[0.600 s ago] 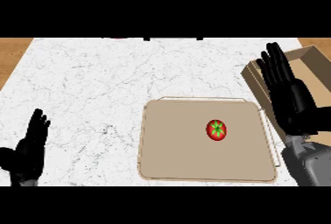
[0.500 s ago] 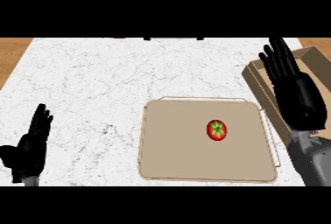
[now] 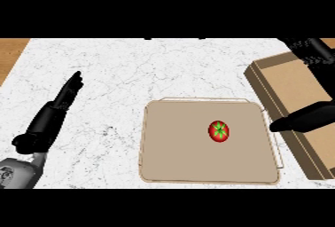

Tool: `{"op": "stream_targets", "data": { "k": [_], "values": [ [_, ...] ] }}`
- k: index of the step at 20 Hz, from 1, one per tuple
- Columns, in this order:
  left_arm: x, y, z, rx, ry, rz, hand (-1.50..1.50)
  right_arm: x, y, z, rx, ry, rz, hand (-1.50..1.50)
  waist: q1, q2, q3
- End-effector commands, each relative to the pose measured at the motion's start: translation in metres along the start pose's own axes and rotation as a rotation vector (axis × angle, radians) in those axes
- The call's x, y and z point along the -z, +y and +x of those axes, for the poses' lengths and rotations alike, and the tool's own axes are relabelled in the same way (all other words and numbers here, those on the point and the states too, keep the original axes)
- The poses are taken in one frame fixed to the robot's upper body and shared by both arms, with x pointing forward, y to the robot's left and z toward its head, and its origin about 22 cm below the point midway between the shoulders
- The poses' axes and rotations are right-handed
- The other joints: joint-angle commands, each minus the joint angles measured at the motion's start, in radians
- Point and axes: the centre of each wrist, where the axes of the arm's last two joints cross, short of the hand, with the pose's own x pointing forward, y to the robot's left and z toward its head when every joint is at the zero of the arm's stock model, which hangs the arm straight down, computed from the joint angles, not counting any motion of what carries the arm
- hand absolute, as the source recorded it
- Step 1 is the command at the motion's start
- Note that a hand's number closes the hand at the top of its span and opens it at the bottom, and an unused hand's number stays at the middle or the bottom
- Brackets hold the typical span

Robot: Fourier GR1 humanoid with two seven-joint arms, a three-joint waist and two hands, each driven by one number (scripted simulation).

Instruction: Pick the tomato from the tray and place it in the cardboard box

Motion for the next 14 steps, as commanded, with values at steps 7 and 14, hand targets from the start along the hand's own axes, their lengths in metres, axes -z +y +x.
{"op": "stream_targets", "data": {
  "k": [7, 14],
  "values": [
    [0.029, -0.010, 0.021, 0.014, -0.041, -0.114, 0.00, -0.012, -0.025, -0.029, -0.329, -0.205, 0.360, -1.50, 0.022, -0.002, -0.002],
    [0.024, -0.002, 0.018, 0.034, -0.049, -0.108, 0.00, 0.008, 0.008, 0.005, -0.647, -0.082, 0.652, -1.50, 0.019, -0.012, -0.005]
  ]
}}
